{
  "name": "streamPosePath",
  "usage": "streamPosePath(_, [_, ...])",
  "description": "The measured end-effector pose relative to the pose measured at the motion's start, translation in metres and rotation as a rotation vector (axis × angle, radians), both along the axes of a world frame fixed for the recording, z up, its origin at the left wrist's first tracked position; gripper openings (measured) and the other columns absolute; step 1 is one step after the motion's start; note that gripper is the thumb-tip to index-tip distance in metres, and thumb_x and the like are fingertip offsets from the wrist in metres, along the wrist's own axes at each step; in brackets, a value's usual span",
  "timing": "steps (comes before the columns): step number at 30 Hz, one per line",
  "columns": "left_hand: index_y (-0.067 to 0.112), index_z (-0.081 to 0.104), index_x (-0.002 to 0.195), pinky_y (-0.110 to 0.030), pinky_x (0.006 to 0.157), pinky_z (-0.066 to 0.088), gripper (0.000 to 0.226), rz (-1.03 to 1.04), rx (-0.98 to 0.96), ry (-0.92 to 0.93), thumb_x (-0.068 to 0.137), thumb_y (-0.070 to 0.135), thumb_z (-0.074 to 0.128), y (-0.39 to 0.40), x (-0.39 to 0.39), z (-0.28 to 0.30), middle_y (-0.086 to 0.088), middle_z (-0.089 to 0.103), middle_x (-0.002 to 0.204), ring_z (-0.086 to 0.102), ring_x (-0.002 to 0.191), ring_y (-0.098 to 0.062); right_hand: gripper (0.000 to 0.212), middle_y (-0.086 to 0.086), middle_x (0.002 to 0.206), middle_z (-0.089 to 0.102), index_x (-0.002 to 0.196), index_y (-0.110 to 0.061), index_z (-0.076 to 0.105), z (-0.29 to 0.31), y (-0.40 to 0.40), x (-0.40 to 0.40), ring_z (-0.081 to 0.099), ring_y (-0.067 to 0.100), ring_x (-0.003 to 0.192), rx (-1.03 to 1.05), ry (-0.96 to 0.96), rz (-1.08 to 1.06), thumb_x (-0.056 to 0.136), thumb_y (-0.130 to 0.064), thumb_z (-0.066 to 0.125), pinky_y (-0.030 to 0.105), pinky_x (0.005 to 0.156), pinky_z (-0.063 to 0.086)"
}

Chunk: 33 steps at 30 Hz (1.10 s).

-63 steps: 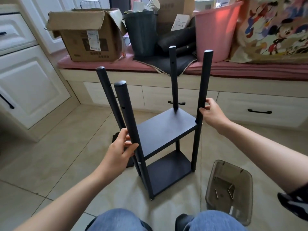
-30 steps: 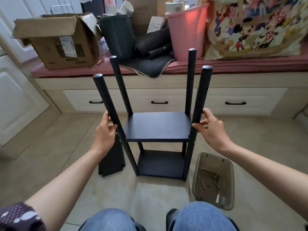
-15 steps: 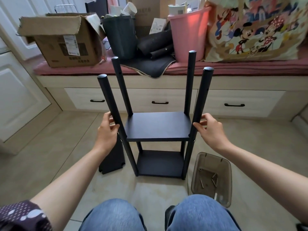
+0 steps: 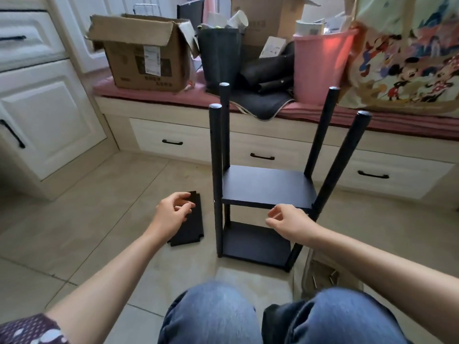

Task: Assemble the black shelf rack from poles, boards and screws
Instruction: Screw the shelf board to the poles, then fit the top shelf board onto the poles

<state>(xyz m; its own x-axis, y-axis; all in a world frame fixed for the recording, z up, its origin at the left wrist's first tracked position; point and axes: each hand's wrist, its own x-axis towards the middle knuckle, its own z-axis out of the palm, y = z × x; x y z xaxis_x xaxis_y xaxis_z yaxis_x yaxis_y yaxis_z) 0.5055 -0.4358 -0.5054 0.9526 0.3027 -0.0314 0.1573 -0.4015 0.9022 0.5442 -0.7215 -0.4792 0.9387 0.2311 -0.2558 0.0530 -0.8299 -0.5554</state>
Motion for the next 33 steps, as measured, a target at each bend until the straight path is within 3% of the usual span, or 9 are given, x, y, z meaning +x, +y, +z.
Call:
streamPosePath(5, [0.008, 0.062, 0.120, -0.035, 0.079, 0.056, 0.022, 0.102, -0.002, 0.066, 0.099, 0.005, 0.054, 0.043, -0.010, -0.027, -0.010, 0.072, 0.096, 0.069, 0.092, -0.026, 0.033, 0.008, 0.122, 0.065, 0.120, -0.008, 0.062, -0.010, 0.074, 0.006, 0.059, 0.023, 0.112, -0.090, 0.057, 0.210, 0.098, -0.030, 0.052, 0.031, 0.094, 0.048])
streamPosePath(10, [0.010, 0.065, 0.112, -0.034, 0.082, 0.054, 0.018, 0.179, -0.003, 0.146, 0.099, 0.006, 0.054, 0.077, -0.002, -0.065, -0.006, 0.072, 0.090, 0.068, 0.084, -0.020, 0.034, 0.012, 0.119, 0.065, 0.121, -0.005, 0.060, -0.046, 0.136, 0.020, 0.061, 0.026, 0.107, -0.155, 0.173, 0.351, 0.100, -0.029, 0.049, 0.029, 0.083, 0.048])
streamPosePath(16, [0.011, 0.066, 0.109, -0.039, 0.091, 0.053, 0.016, 0.241, -0.028, 0.258, 0.096, 0.007, 0.057, 0.107, 0.023, -0.124, -0.005, 0.073, 0.092, 0.067, 0.094, -0.025, 0.044, 0.018, 0.130, 0.059, 0.131, -0.001, 0.053, -0.116, 0.195, 0.049, 0.058, 0.031, 0.117, -0.206, 0.386, 0.394, 0.100, -0.032, 0.052, 0.042, 0.102, 0.048])
streamPosePath(18, [0.010, 0.067, 0.109, -0.037, 0.090, 0.051, 0.015, 0.266, -0.044, 0.305, 0.096, 0.008, 0.059, 0.114, 0.030, -0.151, -0.006, 0.072, 0.095, 0.066, 0.098, -0.028, 0.045, 0.018, 0.126, 0.060, 0.132, 0.000, 0.052, -0.148, 0.212, 0.058, 0.061, 0.030, 0.112, -0.185, 0.464, 0.333, 0.100, -0.032, 0.051, 0.040, 0.096, 0.052])
streamPosePath(21, [0.009, 0.068, 0.114, -0.030, 0.091, 0.046, 0.019, 0.260, -0.010, 0.387, 0.096, 0.013, 0.062, 0.123, 0.039, -0.191, -0.009, 0.071, 0.107, 0.064, 0.106, -0.028, 0.040, 0.012, 0.101, 0.054, 0.130, -0.001, 0.046, -0.199, 0.232, 0.068, 0.056, 0.023, 0.087, -0.080, 0.580, 0.157, 0.102, -0.029, 0.048, 0.033, 0.070, 0.048])
streamPosePath(23, [0.008, 0.067, 0.118, -0.029, 0.094, 0.043, 0.023, 0.253, -0.007, 0.435, 0.097, 0.015, 0.062, 0.128, 0.048, -0.215, -0.010, 0.070, 0.115, 0.063, 0.112, -0.027, 0.035, 0.008, 0.098, 0.048, 0.128, -0.006, 0.040, -0.229, 0.240, 0.073, 0.053, 0.020, 0.085, 0.008, 0.638, 0.029, 0.103, -0.029, 0.046, 0.029, 0.070, 0.047])
streamPosePath(26, [0.008, 0.062, 0.127, -0.030, 0.097, 0.042, 0.030, 0.240, -0.009, 0.485, 0.097, 0.017, 0.061, 0.130, 0.061, -0.246, -0.010, 0.066, 0.127, 0.059, 0.119, -0.028, 0.047, 0.007, 0.106, 0.046, 0.142, -0.007, 0.032, -0.264, 0.249, 0.082, 0.056, 0.024, 0.103, 0.129, 0.661, -0.153, 0.103, -0.028, 0.044, 0.029, 0.079, 0.053])
streamPosePath(29, [0.009, 0.054, 0.136, -0.030, 0.100, 0.040, 0.041, 0.246, -0.025, 0.509, 0.097, 0.017, 0.060, 0.129, 0.076, -0.270, -0.008, 0.059, 0.138, 0.055, 0.125, -0.028, 0.048, 0.013, 0.105, 0.048, 0.141, 0.000, 0.030, -0.296, 0.258, 0.098, 0.053, 0.027, 0.094, 0.169, 0.635, -0.319, 0.102, -0.023, 0.046, 0.039, 0.085, 0.056])
streamPosePath(33, [0.008, 0.044, 0.145, -0.030, 0.106, 0.035, 0.055, 0.266, -0.033, 0.510, 0.095, 0.018, 0.063, 0.129, 0.091, -0.293, -0.010, 0.049, 0.149, 0.047, 0.135, -0.029, 0.062, 0.017, 0.105, 0.046, 0.153, -0.008, 0.017, -0.324, 0.262, 0.115, 0.048, 0.028, 0.086, 0.246, 0.628, -0.447, 0.101, -0.024, 0.048, 0.034, 0.066, 0.045])
